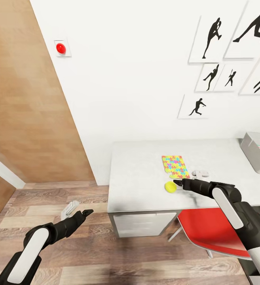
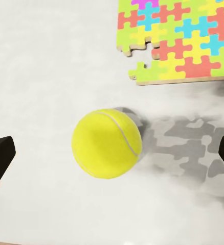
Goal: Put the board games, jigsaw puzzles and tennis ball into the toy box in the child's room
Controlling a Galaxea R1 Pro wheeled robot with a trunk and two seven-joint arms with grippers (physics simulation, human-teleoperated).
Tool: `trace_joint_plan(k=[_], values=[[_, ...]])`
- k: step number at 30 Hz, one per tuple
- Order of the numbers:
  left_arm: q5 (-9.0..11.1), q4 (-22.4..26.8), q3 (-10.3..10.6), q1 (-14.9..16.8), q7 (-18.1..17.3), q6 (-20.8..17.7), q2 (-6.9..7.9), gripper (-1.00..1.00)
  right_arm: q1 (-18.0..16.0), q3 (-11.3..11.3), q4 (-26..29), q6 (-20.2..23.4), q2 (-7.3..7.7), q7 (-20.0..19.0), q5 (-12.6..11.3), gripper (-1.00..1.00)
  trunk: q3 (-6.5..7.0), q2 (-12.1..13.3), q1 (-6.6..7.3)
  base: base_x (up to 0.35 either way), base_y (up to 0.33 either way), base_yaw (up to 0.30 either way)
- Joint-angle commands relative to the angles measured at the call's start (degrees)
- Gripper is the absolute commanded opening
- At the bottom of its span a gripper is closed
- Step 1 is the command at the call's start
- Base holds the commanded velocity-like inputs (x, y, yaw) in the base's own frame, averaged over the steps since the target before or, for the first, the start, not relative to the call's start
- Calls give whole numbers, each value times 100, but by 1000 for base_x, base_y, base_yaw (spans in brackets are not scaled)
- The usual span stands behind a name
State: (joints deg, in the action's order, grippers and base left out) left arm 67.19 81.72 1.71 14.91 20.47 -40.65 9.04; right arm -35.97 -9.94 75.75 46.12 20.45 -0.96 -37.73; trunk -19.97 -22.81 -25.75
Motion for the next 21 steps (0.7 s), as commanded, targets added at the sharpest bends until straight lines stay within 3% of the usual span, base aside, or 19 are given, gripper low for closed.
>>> trace_joint_plan(k=[1,11,21], values=[[60,8,8,4,58,-2,4,100,-5,-6,4,20,5,-10,12,100,-10,-11,-3,0,0,0],[114,137,-79,14,187,-132,54,100,-105,-57,-73,-43,-20,60,12,100,-10,-11,-3,0,0,0],[-130,346,-131,-309,363,-455,-24,100,-62,-11,250,21,68,-16,-41,100,-10,-11,-3,0,0,0]])
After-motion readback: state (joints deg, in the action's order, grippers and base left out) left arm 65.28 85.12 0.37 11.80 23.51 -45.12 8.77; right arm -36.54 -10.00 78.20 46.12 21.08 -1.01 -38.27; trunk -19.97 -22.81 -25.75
